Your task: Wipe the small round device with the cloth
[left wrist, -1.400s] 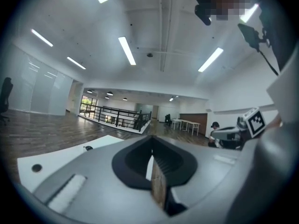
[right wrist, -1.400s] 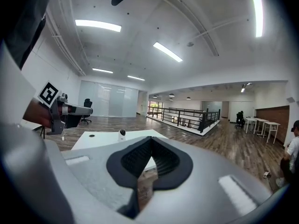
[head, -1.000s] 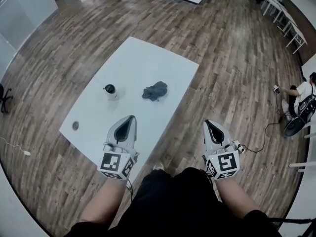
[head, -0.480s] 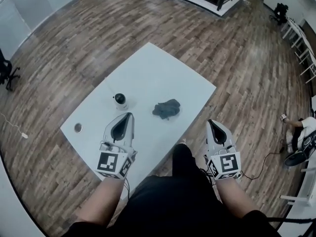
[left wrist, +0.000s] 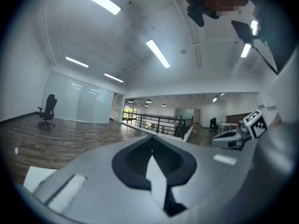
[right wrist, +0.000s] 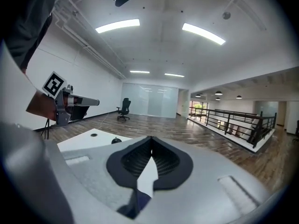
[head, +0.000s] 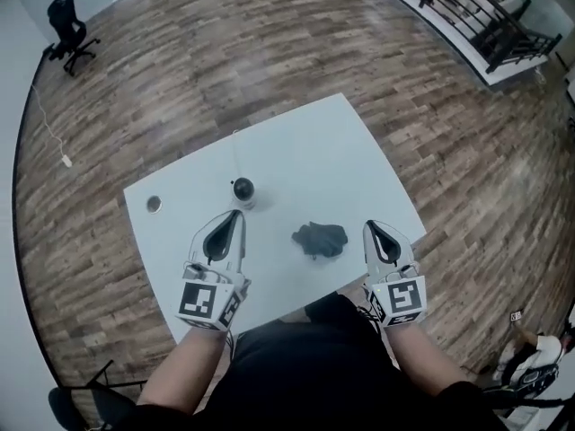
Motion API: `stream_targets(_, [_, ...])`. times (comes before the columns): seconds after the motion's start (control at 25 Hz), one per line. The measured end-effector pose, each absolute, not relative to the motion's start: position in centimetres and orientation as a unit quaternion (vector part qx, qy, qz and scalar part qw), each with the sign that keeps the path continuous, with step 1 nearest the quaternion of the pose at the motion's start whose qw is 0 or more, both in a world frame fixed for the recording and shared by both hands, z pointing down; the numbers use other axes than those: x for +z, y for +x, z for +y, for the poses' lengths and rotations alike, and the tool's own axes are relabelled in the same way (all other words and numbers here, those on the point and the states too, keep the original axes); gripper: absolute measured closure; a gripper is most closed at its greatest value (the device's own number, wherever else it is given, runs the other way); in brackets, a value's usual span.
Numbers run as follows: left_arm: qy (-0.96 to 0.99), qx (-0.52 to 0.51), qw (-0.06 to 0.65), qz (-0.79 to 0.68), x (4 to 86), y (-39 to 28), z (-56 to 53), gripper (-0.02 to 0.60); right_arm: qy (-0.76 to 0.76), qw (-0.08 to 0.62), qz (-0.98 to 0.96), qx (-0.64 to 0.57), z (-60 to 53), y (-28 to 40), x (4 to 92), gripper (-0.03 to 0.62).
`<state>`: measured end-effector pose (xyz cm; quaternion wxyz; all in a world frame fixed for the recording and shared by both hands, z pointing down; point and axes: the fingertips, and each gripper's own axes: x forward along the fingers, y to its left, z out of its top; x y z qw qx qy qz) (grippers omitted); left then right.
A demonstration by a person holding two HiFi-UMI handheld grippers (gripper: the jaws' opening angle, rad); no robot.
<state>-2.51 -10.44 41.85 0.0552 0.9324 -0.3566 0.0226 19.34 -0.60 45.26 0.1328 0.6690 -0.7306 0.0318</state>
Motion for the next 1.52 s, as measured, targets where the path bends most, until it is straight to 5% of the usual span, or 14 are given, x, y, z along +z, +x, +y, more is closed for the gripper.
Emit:
stream_targets(0.52, [0.854, 0.056, 0.052, -0.515, 41.6, -3.4, -9.1, 0.575, 0.495, 0.13, -0.857, 0.057, -7.2, 17.8, 49.0, 0.592])
stream_targets(0.84, [0.821, 0.072, 0.055, -0.564, 42.3, -10.3, -6.1, 0.575, 0.428, 0.14, -0.891, 0.057, -7.4, 10.1, 51.3, 0.591])
stream_targets(1.12, [0.826, 0.055, 0.053, -0.558, 44.6, -10.7, -5.4, 0.575, 0.454, 0.168, -0.874, 0.049, -6.1, 12.6, 53.4, 0.591])
stream_targets(1.52, [0.845, 0.058, 0.034, -0.53, 43.5, -10.3, -5.4, 0.575, 0.465, 0.197, -0.862, 0.038, -5.2, 13.4, 54.6, 0.447])
